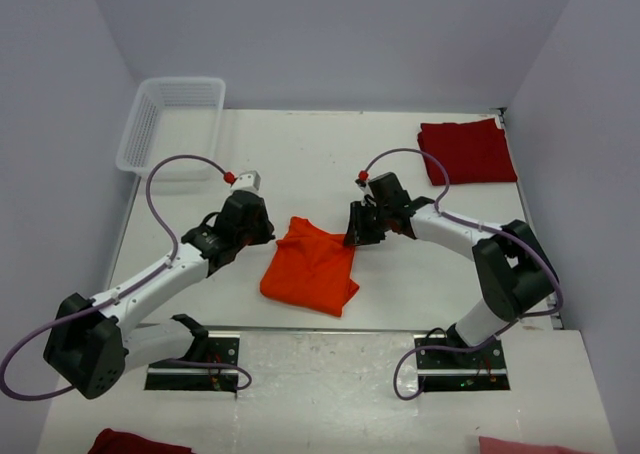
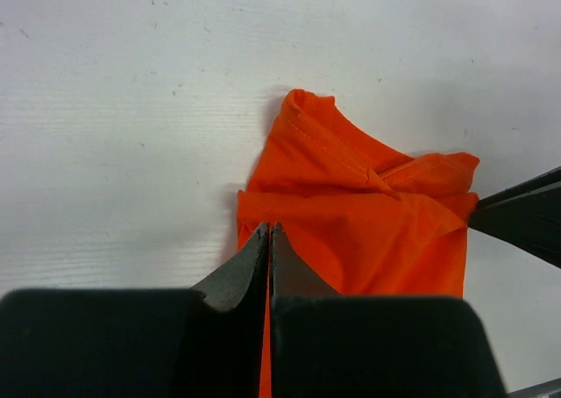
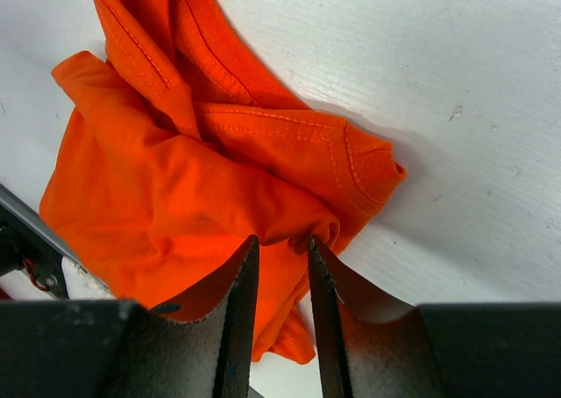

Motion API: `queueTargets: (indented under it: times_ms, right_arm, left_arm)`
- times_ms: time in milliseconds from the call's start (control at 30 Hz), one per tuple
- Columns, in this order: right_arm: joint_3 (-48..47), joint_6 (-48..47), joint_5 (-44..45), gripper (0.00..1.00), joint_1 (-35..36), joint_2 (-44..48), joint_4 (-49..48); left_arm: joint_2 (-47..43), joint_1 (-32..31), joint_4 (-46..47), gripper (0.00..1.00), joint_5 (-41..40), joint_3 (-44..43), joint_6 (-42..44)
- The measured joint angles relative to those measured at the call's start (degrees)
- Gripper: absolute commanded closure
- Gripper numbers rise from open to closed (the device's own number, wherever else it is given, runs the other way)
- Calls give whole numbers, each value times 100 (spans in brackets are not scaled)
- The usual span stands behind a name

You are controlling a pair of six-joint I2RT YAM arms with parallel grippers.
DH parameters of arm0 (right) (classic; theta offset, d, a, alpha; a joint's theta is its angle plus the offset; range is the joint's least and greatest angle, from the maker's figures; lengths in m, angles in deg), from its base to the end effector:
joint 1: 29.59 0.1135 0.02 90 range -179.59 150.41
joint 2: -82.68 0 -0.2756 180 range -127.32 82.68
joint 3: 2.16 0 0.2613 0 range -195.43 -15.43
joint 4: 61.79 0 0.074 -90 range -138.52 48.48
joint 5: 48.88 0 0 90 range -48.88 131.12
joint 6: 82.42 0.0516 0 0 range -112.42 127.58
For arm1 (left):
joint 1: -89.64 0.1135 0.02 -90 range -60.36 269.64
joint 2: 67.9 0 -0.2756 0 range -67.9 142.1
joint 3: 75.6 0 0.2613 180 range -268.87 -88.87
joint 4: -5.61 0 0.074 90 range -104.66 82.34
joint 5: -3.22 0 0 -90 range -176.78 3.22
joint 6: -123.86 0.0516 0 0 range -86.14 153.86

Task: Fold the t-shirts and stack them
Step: Fold the long partially folded tshirt into a neat square

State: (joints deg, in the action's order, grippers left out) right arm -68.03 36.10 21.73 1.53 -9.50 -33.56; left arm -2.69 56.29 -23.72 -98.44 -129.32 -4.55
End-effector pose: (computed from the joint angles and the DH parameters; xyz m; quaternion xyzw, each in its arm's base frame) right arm 0.2787 0.1883 0.1732 -0.0726 0.9375 0.2884 0.1807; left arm 0.2185 -0.1313 0.2302 -0.0822 0.9019 -0.1678 0.3896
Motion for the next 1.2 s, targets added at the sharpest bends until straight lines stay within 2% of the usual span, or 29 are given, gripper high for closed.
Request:
queueTargets:
  times_ms: [533,833,933,1000,1100,1167,1200]
  right_arm:
    - [273,28,52,69,0,286,-50]
    - [280,74,37,71,0,-173,-229]
    - [273,96,35,78,0,-238,-256]
    - [247,109,35,89,0,-260,-264]
    - [190,120,33,97,0,-321,-291]
    - [179,125,28,100,0,-328,-299]
    - [173,127,31,100,0,-328,-299]
  left_arm:
    - [-42,35,7,100,271,409,15]
    - [-216,37,-48,100,275,413,44]
    - [-317,37,-146,100,275,413,55]
    - [-365,39,-179,100,273,413,55]
    - [-369,39,-184,100,278,413,55]
    - [-315,39,-166,93,295,413,55]
    - [-267,39,-149,86,308,413,55]
